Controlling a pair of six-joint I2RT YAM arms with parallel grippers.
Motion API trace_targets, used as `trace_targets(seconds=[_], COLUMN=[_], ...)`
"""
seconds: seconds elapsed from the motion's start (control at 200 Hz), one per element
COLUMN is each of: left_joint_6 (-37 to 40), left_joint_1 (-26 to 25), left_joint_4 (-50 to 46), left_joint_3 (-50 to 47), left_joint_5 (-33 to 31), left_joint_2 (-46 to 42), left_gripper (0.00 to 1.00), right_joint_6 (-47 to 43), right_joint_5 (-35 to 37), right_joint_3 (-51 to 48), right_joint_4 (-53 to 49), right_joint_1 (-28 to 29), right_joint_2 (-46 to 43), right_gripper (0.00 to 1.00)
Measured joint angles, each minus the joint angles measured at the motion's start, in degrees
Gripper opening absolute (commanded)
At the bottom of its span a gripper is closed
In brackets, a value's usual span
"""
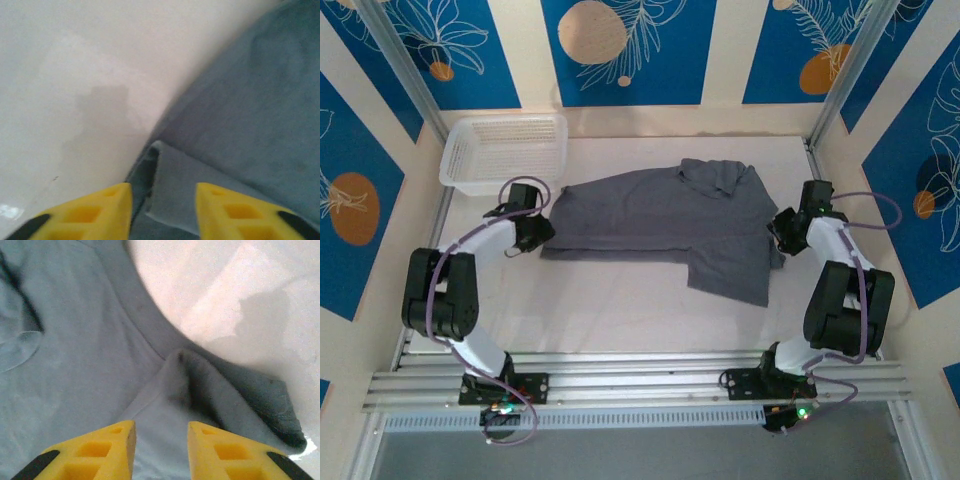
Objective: Fold the inside-out t-shirt
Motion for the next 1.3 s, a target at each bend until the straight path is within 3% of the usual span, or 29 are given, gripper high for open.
trace_targets(seconds=[0.155, 0.22, 0.325, 0.425, 0.62, 0.765, 0.81, 0.92, 1.05, 1.155, 1.3], left_joint_6=[0.2, 0.9, 1.8, 2.5, 2.4, 1.9, 1.3, 0.2, -1.4, -2.6, -3.1], left_joint_1=[-1.9, -4.6, -9.3, -10.8, -9.8, -9.1, -8.8, -8.1, -8.7, -11.0, -12.6], left_joint_4=[3.1, 4.4, 5.0, 6.1, 5.9, 10.8, 12.6, 14.7, 15.3, 11.4, 2.8], left_joint_3=[-5.4, -4.9, 0.9, 5.4, 6.6, 0.5, -3.7, -13.8, -21.7, -26.0, -27.1], left_joint_5=[0.6, 0.6, 1.0, 1.5, 1.6, 1.8, 2.1, 3.2, 6.3, 6.6, 5.8], left_joint_2=[-10.8, -12.0, -5.2, 4.3, 14.1, 10.8, 8.0, -0.2, -7.8, -14.5, -23.1], left_gripper=[0.44, 0.36, 0.18, 0.10, 0.08, 0.08, 0.08, 0.08, 0.08, 0.12, 0.39], right_joint_6=[-0.2, 0.5, 2.8, 4.8, 5.5, 5.1, 4.5, 3.0, 1.7, 0.9, -0.7], right_joint_5=[1.9, 2.1, 0.9, 0.4, 0.2, -0.7, -1.4, -3.8, -6.1, -6.9, -5.9], right_joint_3=[-2.6, -4.3, -4.9, -4.9, -5.3, -7.7, -8.8, -12.6, -19.9, -25.5, -25.3], right_joint_4=[0.9, 1.8, 4.2, 5.9, 5.4, 6.1, 5.8, 4.2, 1.0, -4.4, -11.3], right_joint_1=[5.1, 9.5, 14.3, 14.6, 14.6, 14.3, 13.9, 12.8, 10.5, 9.5, 9.3], right_joint_2=[-7.3, -8.6, -3.1, 4.9, 10.1, 8.6, 7.5, 3.9, -4.3, -13.3, -26.4], right_gripper=[0.35, 0.29, 0.13, 0.08, 0.08, 0.06, 0.00, 0.00, 0.05, 0.14, 0.40])
